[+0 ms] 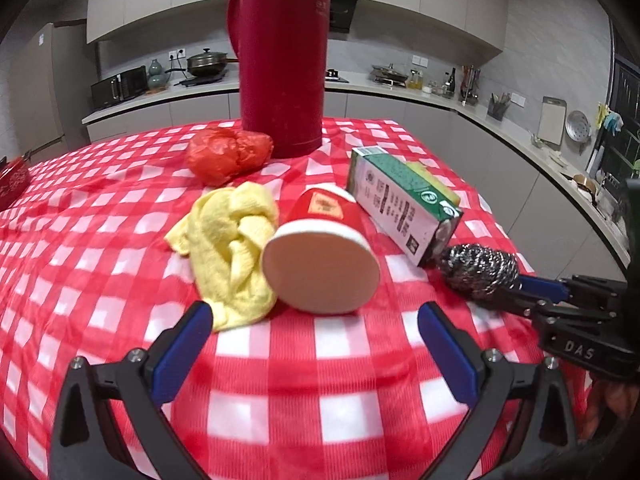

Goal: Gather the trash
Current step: 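Grasp the red paper cup with the left tool while the right tool grasps the steel wool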

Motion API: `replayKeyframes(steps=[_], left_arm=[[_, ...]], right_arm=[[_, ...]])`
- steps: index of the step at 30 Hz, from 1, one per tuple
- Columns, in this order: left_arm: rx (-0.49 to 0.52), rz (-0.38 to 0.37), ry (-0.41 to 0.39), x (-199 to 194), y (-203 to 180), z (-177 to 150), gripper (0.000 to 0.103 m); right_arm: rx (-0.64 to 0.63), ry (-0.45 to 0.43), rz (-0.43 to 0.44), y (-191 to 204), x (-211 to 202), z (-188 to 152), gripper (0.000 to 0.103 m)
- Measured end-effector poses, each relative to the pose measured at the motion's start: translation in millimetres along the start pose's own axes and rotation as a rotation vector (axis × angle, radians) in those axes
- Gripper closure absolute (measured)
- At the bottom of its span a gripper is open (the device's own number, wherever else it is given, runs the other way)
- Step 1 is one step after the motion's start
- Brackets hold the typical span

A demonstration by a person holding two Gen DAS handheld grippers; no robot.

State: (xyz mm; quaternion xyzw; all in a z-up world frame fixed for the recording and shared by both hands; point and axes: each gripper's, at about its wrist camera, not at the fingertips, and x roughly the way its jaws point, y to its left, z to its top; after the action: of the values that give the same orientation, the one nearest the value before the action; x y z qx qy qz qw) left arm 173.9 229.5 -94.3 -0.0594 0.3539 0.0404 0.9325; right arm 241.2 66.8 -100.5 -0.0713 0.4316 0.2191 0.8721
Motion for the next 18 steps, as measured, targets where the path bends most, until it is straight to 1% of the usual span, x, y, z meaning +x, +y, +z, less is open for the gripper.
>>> replayKeyframes(steps=[4, 7, 8, 9, 10, 11, 13, 15, 17, 18], left_arm=[[-0.005, -0.011, 0.002, 10.0, -1.5, 7.2, 0.001], [0.002, -0.011, 0.001, 16.2, -3.8, 12.3, 0.000], [0.001, -0.013, 0.002, 18.3, -3.7, 13.9, 0.000], [0.000, -0.016, 0.004, 20.6, -3.1, 15.0, 0.001], [-0.002, -0.017, 0.008, 24.2, -3.2, 16.7, 0.001], [-0.004, -0.019, 0.011, 26.8, -2.8, 17.9, 0.002], [-0.004, -0.022, 0.015, 30.5, -2.8, 19.7, 0.004], [-0.007, -0.021, 0.029, 34.5, -2.1, 21.4, 0.005], [-0.012, -0.031, 0.031, 35.7, -1.1, 22.8, 0.010], [-0.011, -0.038, 0.035, 36.5, -1.0, 23.1, 0.016]], right_arm=[[0.015, -0.009, 0.013, -6.9, 4.6, 10.1, 0.073], [0.023, -0.014, 0.023, -8.9, 7.8, 15.7, 0.073], [0.021, -0.026, 0.014, -8.8, 6.9, 17.7, 0.072], [0.019, -0.033, -0.006, -8.3, 7.0, 19.0, 0.054], [0.015, -0.039, -0.016, -8.4, 8.3, 20.2, 0.026], [0.007, -0.043, -0.016, -7.6, 10.3, 21.6, 0.019], [-0.016, -0.025, -0.020, -5.3, 18.8, 24.8, 0.017], [-0.026, -0.015, 0.001, -3.8, 25.7, 27.7, 0.017], [-0.032, -0.001, 0.015, -3.5, 32.8, 30.4, 0.018], [-0.032, 0.007, 0.038, -3.6, 35.2, 31.4, 0.026]])
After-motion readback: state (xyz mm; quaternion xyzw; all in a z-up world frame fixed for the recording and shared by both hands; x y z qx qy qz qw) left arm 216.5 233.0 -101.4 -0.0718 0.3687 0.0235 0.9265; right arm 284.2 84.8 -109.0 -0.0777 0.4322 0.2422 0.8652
